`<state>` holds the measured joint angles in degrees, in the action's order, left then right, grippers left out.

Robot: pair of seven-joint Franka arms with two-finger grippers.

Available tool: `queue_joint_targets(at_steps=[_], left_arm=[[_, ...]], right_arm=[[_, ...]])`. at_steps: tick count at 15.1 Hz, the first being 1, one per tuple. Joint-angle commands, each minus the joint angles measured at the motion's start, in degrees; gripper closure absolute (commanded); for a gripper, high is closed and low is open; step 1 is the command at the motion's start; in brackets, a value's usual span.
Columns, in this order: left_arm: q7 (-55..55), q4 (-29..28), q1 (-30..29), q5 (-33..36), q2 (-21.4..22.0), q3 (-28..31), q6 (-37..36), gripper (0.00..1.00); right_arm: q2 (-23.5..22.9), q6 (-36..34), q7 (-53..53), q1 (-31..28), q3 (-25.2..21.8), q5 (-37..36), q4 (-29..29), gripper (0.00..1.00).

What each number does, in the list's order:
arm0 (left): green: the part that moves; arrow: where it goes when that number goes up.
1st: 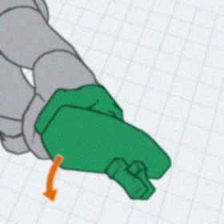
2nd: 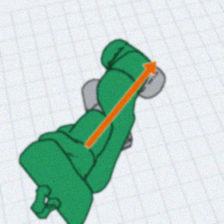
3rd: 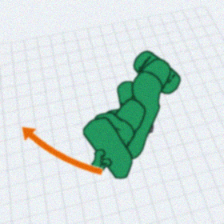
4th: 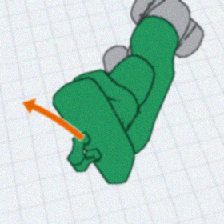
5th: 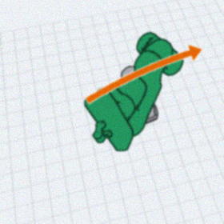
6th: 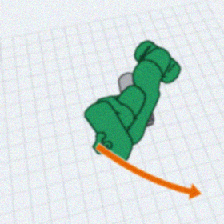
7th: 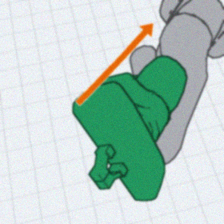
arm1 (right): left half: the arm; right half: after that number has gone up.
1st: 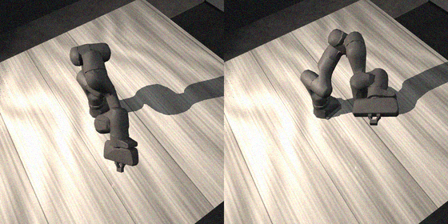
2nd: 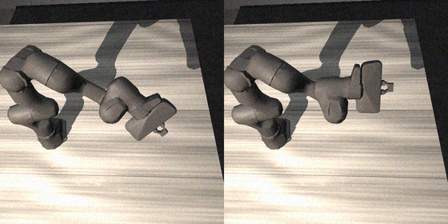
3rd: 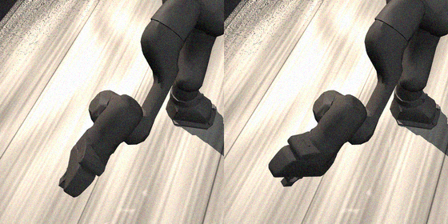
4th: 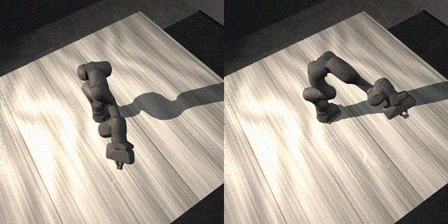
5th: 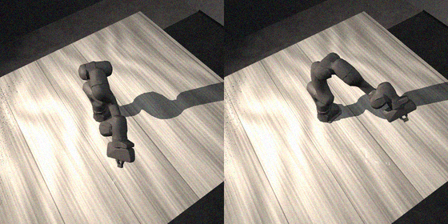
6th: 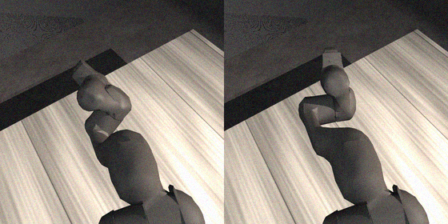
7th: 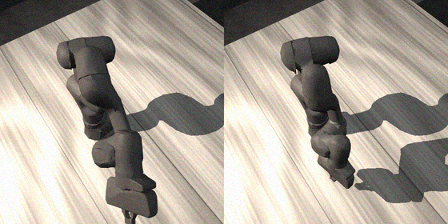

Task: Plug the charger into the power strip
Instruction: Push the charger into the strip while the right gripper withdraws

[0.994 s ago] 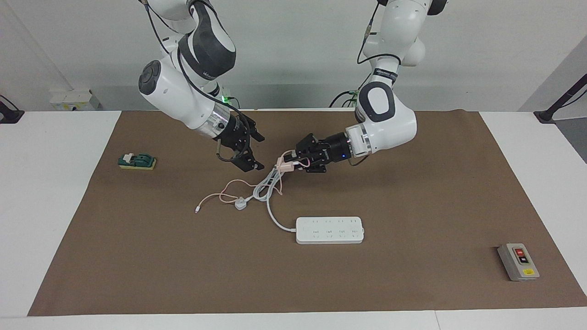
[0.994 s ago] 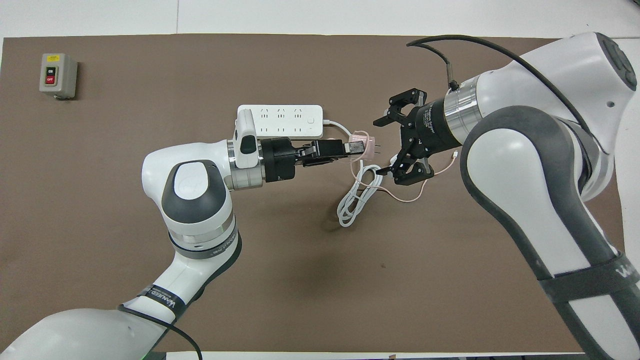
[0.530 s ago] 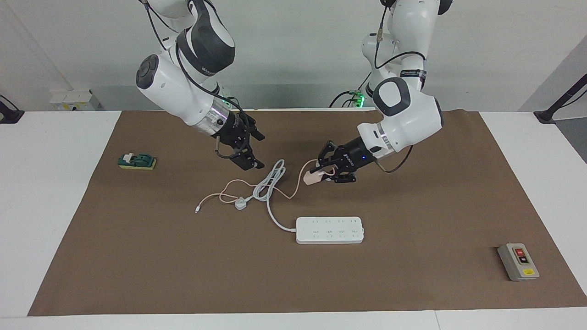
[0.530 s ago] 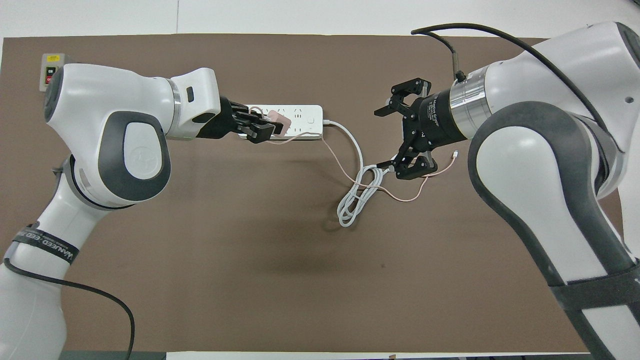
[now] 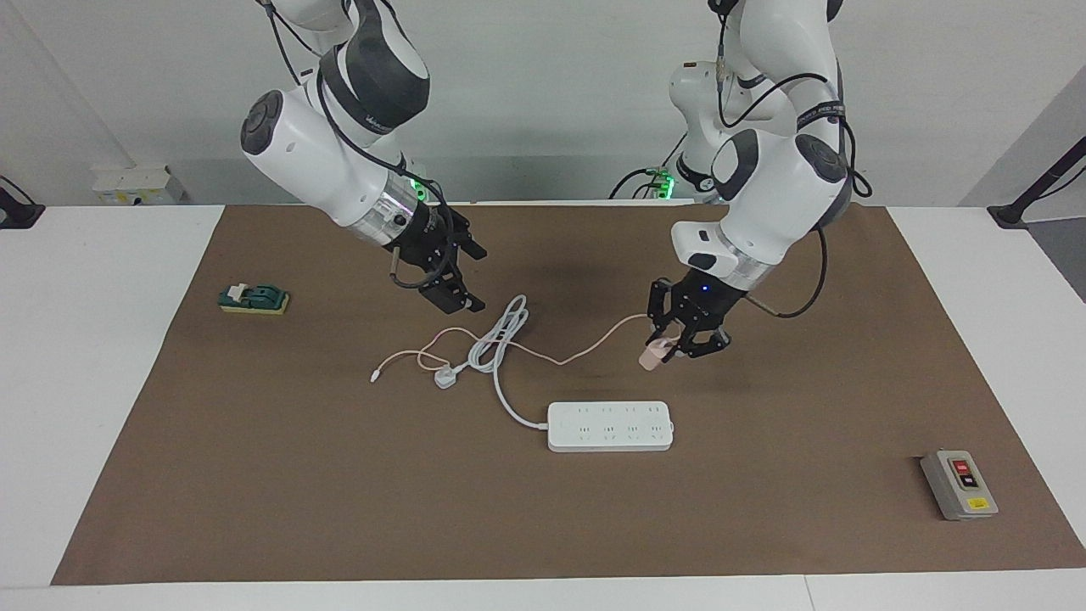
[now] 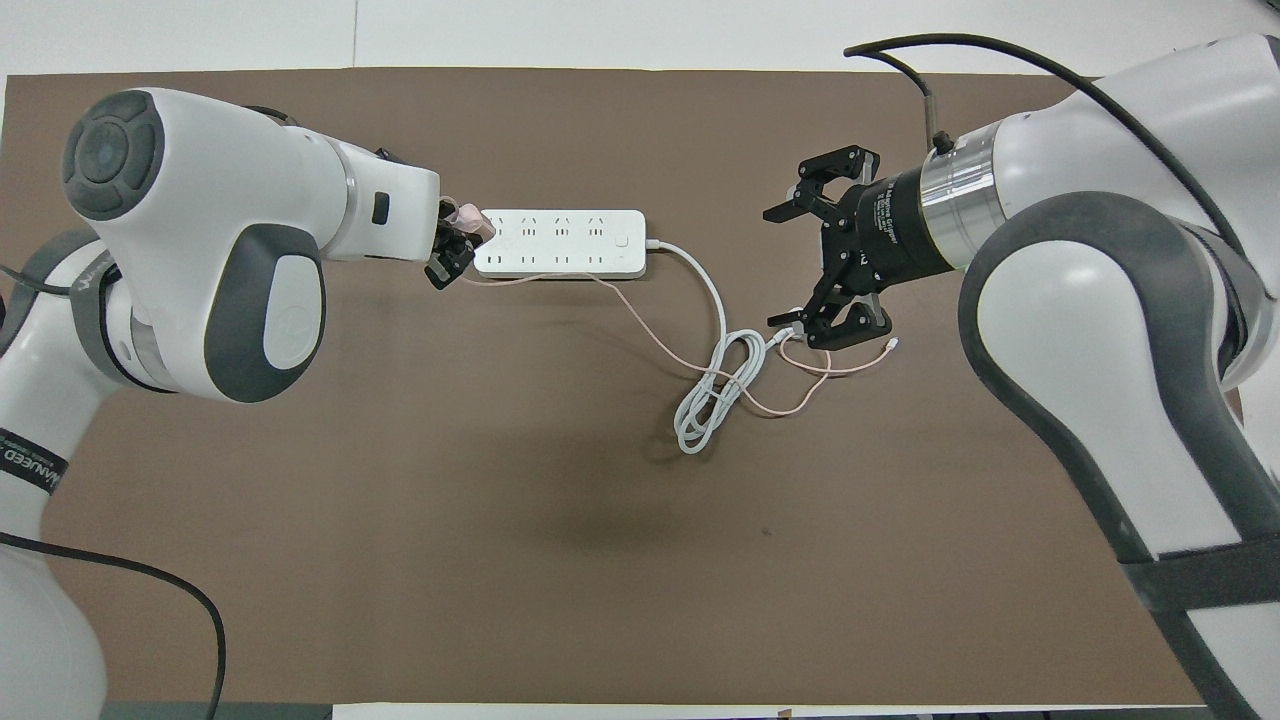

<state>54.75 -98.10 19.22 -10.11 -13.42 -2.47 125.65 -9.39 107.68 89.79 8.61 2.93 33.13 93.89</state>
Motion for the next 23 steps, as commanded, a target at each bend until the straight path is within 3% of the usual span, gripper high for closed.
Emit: queue_joint_targets(at_steps=[1,8,14,23], left_arm=[[3.42,-1.74,0.99,3.77,0.5,0.01,-1.2,1.0],[22.41,-3.32,-0.49,4.66,-3.53,0.1,6.26,1.0],[22.5,-3.24,-1.37,4.74,-7.92,0.19,11.97,1.0],[21.97,-3.85,-1.29,2.38,-8.99,-0.17,13.04,1.0]], right_arm=[[1.38,-1.42,-5.84,-2.01,0.33,-3.5,-0.03,0.0],[3.06,-2.38,-21.65,-5.44,0.33,-11.58,-0.03,0.0],[3.41,-5.29,-41.15,-10.18,0.33,-17.47,0.5,0.0],[4.73,-8.54,-66.92,-13.8,0.33,-26.44,0.41,0.0]])
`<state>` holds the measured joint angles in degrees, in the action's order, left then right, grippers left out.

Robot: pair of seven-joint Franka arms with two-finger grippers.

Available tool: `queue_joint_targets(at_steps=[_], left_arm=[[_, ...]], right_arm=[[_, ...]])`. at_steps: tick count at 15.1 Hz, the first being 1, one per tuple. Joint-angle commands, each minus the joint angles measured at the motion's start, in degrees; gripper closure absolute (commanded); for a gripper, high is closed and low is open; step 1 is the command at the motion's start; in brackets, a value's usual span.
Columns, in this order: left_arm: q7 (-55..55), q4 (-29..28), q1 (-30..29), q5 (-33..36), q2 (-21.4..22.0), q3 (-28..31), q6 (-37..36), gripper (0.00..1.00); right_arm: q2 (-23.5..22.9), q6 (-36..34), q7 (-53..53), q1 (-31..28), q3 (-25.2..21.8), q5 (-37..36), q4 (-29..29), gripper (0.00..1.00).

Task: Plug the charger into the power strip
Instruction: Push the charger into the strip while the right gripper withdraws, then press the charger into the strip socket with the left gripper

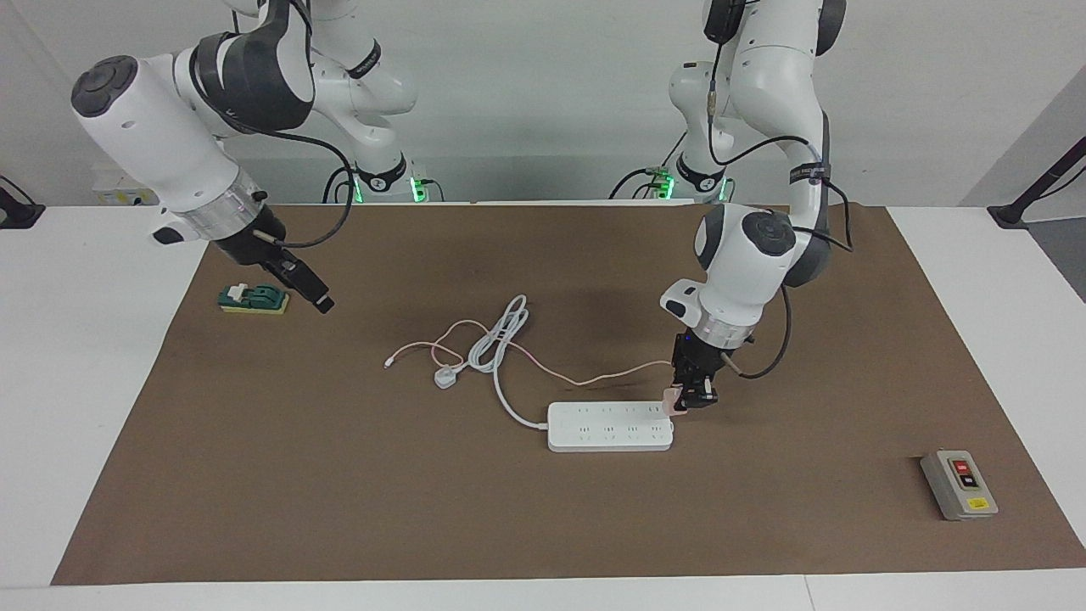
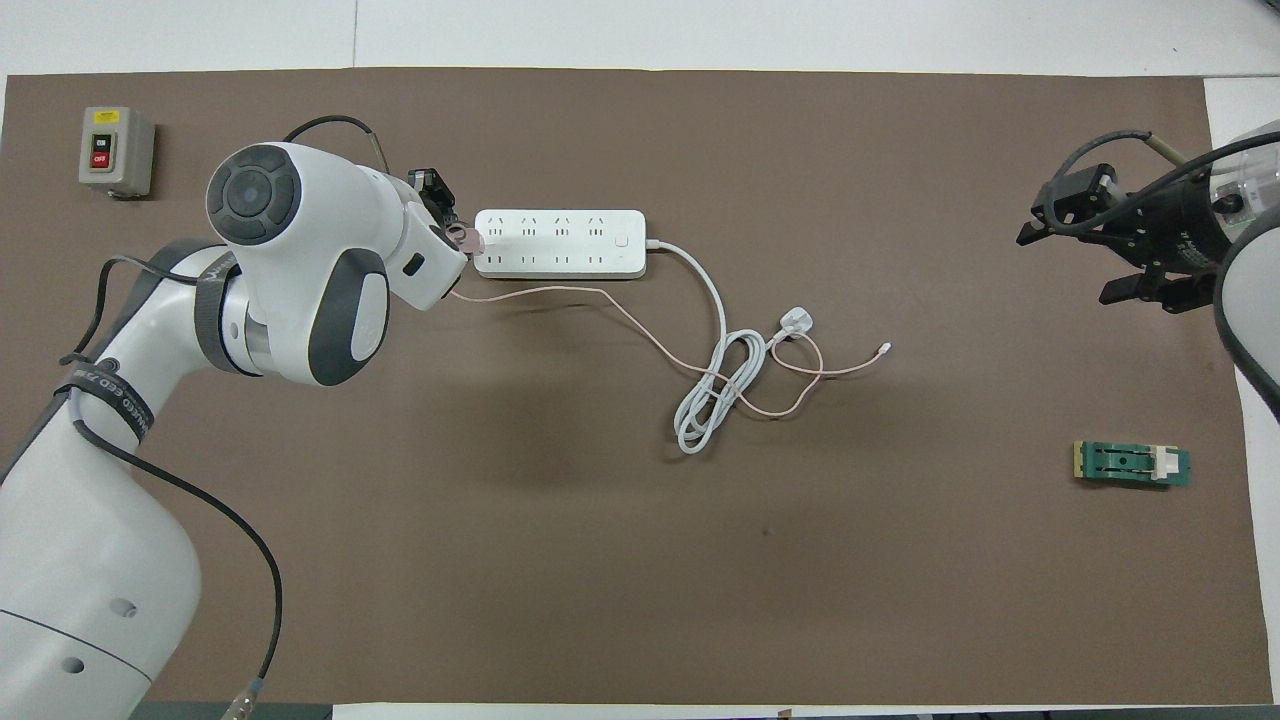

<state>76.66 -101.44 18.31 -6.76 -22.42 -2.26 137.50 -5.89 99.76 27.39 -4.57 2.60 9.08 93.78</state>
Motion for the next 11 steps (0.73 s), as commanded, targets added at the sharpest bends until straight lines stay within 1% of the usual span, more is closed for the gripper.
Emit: queue_joint_targets(at_steps=[1,6,9,11], left_arm=[[0.16,-0.78,-0.47,-2.2,0.01,-0.37,1.19,1.0],[0.16,-2.54,0.06,-5.72,0.27,-0.38,2.42,1.0],[0.24,-3.15,0.15,-5.72,0.27,-0.46,3.83,1.0],[0.24,-3.24,0.15,-5.72,0.27,-0.46,3.83,1.0]], right_arm=[[1.31,-0.62,-6.19,-0.61,0.65,-3.36,0.53,0.0],[2.54,-1.32,-18.04,-0.7,0.65,-7.49,0.35,0.0],[3.68,-2.29,-24.38,-0.88,0.65,-8.9,0.35,0.0],[4.74,-4.21,-27.46,-0.96,0.65,-8.9,0.26,0.0]])
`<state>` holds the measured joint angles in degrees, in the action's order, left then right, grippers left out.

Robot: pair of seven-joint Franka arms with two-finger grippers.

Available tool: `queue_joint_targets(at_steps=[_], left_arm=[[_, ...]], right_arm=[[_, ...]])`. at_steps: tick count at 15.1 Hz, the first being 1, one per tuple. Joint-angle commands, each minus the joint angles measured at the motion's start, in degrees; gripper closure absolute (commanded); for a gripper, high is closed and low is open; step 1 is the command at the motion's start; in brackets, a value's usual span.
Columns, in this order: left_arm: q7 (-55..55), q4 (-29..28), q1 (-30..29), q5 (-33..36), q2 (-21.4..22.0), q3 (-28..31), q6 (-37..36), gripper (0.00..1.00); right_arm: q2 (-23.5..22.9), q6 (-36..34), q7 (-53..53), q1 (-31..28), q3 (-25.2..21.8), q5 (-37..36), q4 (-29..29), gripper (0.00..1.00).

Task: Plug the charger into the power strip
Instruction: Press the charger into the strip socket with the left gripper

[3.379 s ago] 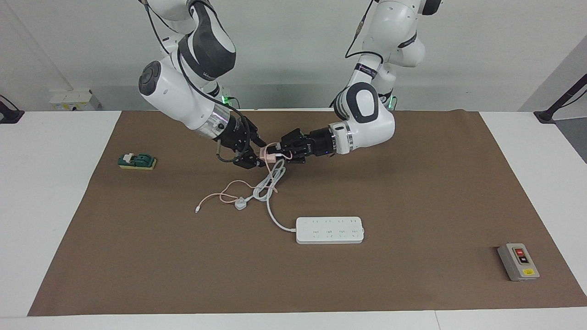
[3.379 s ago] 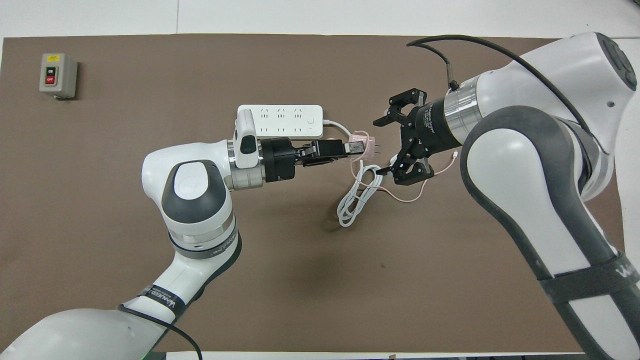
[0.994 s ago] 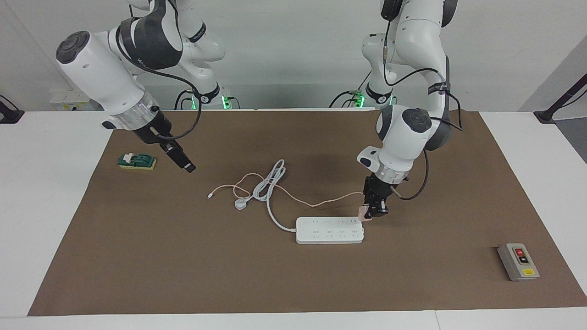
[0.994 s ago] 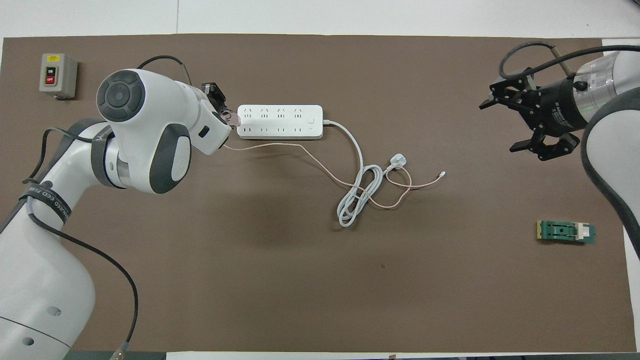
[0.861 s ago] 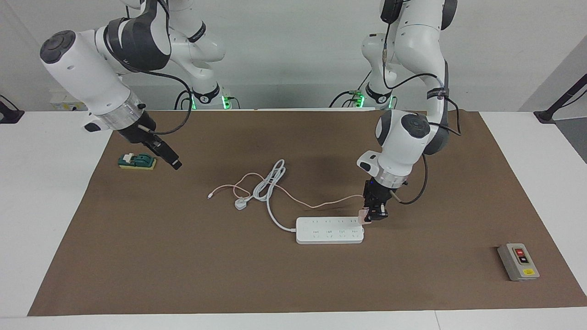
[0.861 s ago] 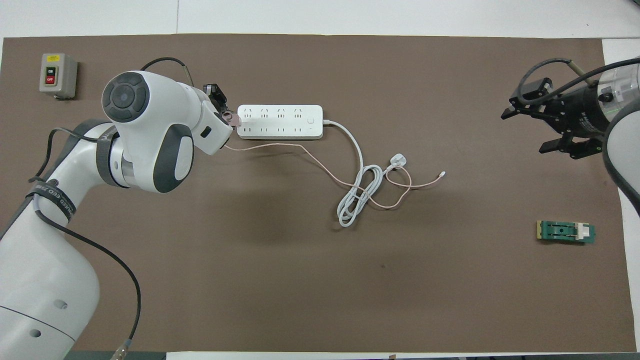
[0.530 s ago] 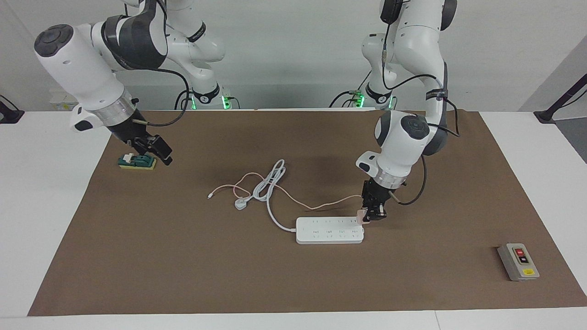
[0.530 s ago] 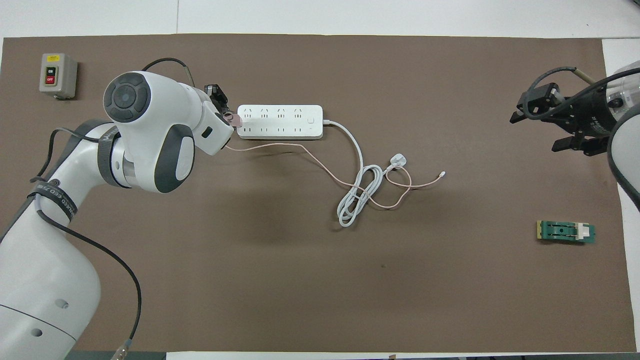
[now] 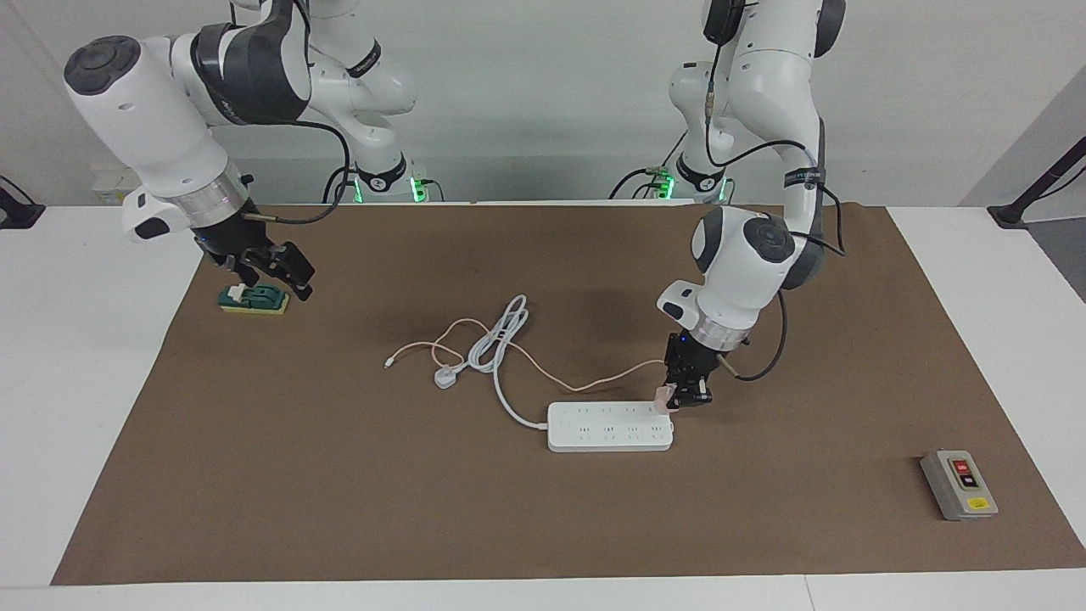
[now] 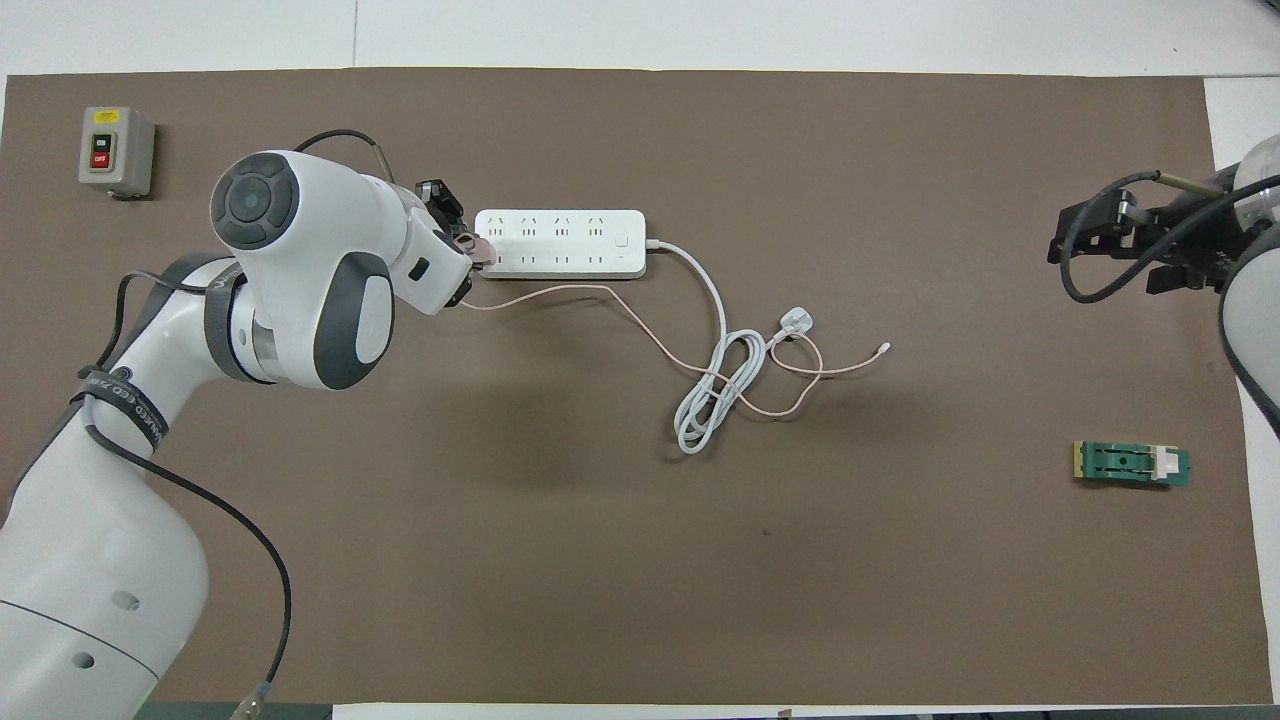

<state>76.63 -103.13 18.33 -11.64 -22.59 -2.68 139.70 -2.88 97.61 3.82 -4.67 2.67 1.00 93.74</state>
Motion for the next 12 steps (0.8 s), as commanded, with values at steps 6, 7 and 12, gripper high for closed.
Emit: queue_joint_targets(at_steps=[6,7,12], left_arm=[[0.27,-1.72,0.21,-1.1,0.44,-0.22,1.81,1.0],[0.27,-1.72,0.21,-1.36,0.44,-0.22,1.72,1.0],[0.27,-1.81,0.48,-1.63,0.44,-0.22,2.33,1.0]], right_arm=[[4.11,-7.08,-13.48,-0.69,0.67,-5.12,0.39,0.0],[4.2,-7.17,-13.93,-0.69,0.67,-5.31,0.65,0.0],[4.55,-11.83,-13.4,-0.78,0.67,-5.05,0.92,0.0]])
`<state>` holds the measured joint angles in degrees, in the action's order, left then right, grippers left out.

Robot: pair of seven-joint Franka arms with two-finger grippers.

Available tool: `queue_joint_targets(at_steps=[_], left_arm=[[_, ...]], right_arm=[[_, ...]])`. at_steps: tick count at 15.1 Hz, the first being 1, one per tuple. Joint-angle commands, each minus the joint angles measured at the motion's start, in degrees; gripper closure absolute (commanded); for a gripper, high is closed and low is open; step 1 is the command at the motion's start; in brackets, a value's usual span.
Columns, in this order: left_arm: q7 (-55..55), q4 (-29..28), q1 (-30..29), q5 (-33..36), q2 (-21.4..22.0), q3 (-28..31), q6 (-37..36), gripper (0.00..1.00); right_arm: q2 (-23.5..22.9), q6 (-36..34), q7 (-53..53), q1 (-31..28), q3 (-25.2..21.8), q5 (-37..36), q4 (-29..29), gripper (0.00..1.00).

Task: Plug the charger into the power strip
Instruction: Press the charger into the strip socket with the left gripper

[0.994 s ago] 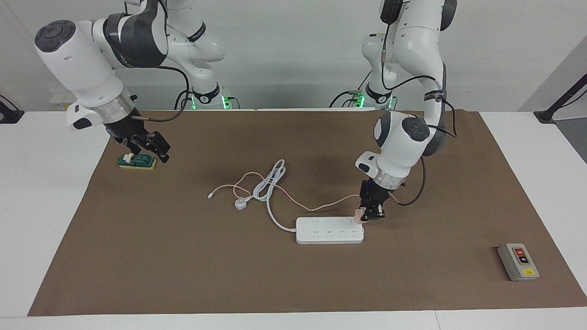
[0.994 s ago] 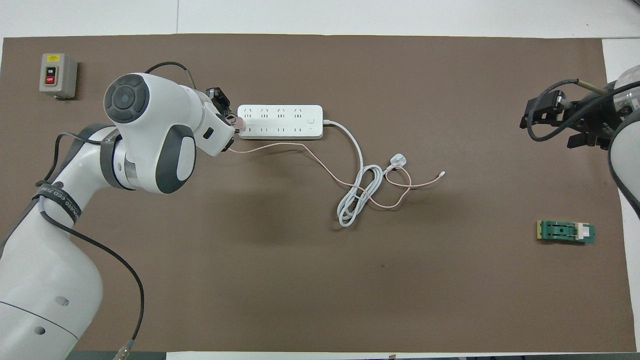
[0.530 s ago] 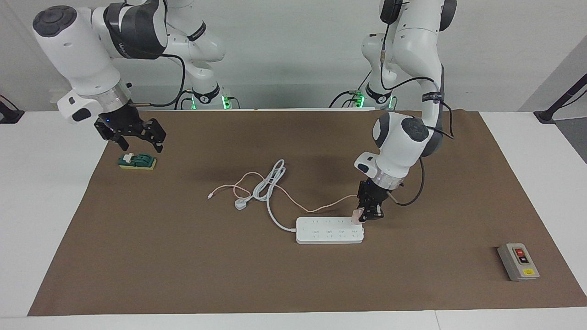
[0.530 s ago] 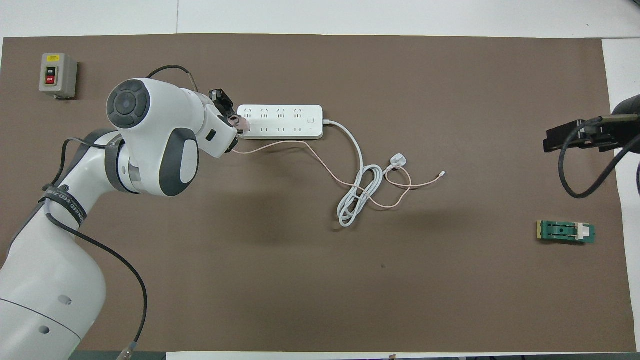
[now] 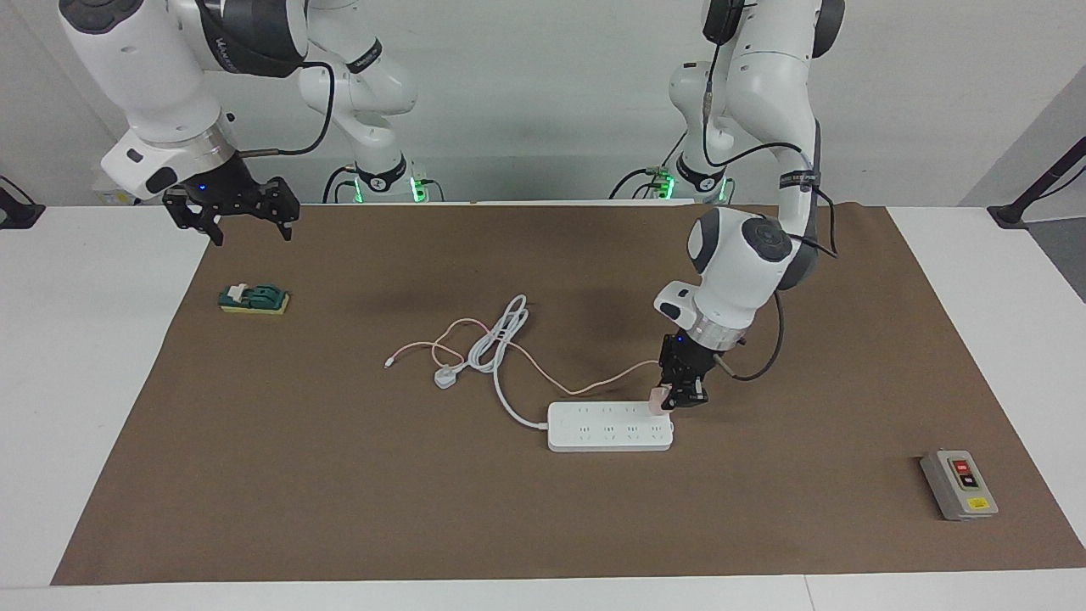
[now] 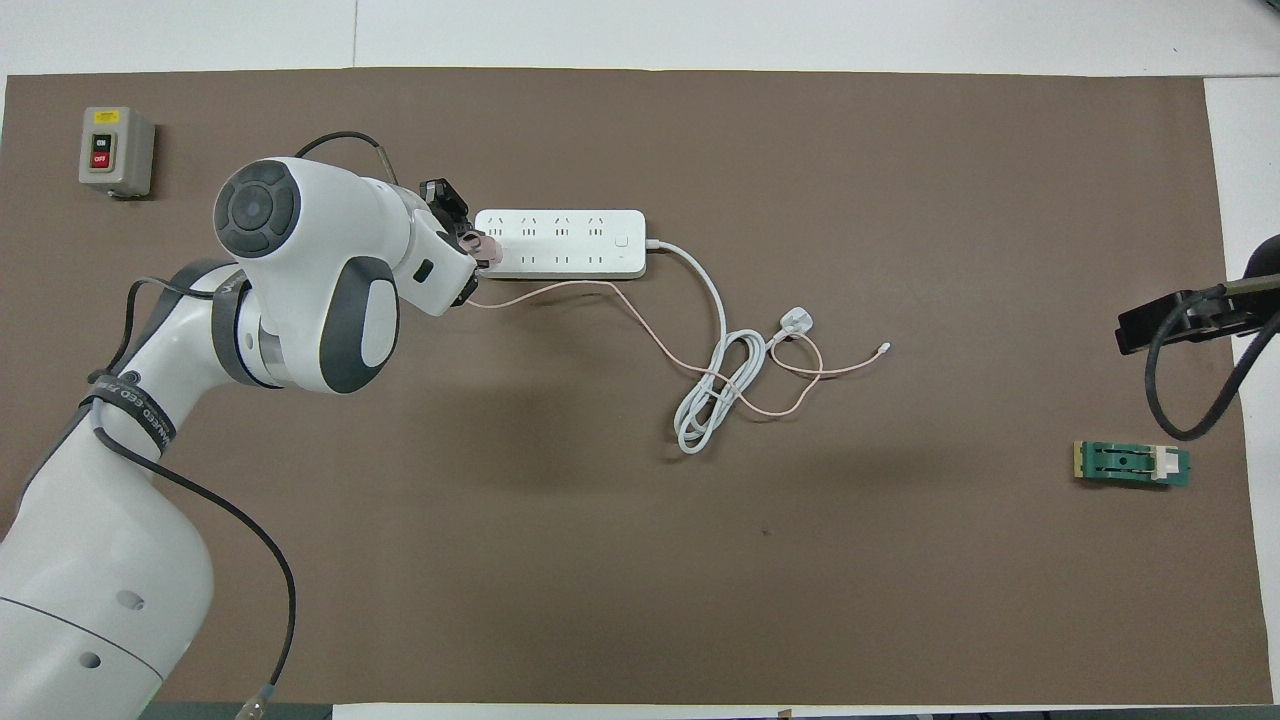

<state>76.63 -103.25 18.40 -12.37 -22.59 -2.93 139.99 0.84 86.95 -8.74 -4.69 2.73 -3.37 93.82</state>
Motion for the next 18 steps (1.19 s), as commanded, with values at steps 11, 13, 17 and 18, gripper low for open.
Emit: queue_joint_targets(at_steps=[11,13,17,18], left_arm=[[3.34,-2.57,0.67,-0.9,0.35,0.03,2.66,1.0],[4.92,-3.01,0.67,-0.9,0.35,0.03,2.66,1.0],[6.68,-3.36,0.58,-0.9,0.26,0.03,2.04,1.0],[7.04,-3.36,0.58,-0.99,0.26,0.03,1.96,1.0]], right_arm=[[0.83,-0.55,4.96,-1.2,0.44,0.29,0.75,0.0],[0.92,-0.64,4.96,-1.2,0.44,0.38,0.75,0.0],[1.27,-0.55,4.96,-1.2,0.44,0.29,1.01,0.0],[1.27,-0.55,4.96,-1.2,0.44,0.29,1.01,0.0]])
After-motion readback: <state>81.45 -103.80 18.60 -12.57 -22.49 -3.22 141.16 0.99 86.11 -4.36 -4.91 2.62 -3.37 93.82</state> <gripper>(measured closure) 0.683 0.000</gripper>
